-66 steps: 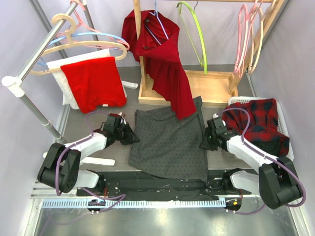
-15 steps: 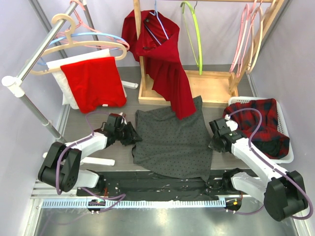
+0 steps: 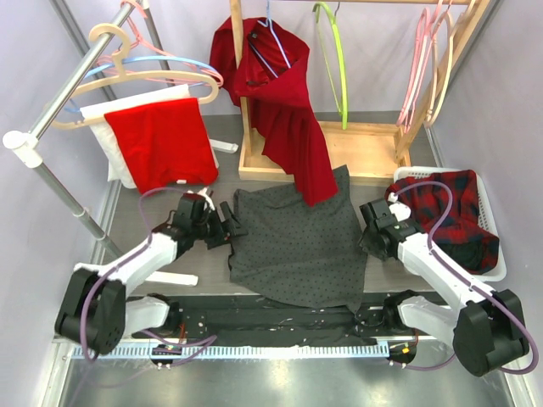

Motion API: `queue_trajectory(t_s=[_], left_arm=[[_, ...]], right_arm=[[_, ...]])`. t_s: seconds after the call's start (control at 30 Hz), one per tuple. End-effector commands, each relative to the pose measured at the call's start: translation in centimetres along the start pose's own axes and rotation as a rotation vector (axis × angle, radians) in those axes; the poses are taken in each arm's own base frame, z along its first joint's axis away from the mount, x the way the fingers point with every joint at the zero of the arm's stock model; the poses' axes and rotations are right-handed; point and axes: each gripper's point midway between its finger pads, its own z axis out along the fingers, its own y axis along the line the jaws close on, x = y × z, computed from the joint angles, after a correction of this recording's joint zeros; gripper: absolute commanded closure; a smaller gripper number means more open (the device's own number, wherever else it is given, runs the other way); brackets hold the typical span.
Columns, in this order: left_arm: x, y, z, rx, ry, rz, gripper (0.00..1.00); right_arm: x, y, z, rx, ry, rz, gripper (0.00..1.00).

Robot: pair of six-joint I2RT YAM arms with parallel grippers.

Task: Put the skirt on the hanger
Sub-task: Flatten out the skirt at the center of the board.

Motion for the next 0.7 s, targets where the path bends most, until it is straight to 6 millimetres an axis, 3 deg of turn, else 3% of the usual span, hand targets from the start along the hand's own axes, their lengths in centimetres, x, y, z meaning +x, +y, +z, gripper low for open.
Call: queue_trajectory(t_s=[0.0, 0.3, 0.67], left_arm=[[2.1, 1.3, -1.9, -0.027, 0.005, -0.030, 0.24], [5.5, 0.3, -5.0, 0.085, 0.013, -0.085, 0.30], [7.1, -1.5, -3.3, 0.199, 0.064, -0.071, 0.40]], right_arm=[[-2.4, 2.2, -0.8, -0.058, -0.060, 0.012, 0.54], [-2.8, 3.7, -0.6, -0.103, -0.050, -0.002, 0.54], [-2.3, 5.1, -0.3, -0.159, -0.015, -0.024, 0.56]])
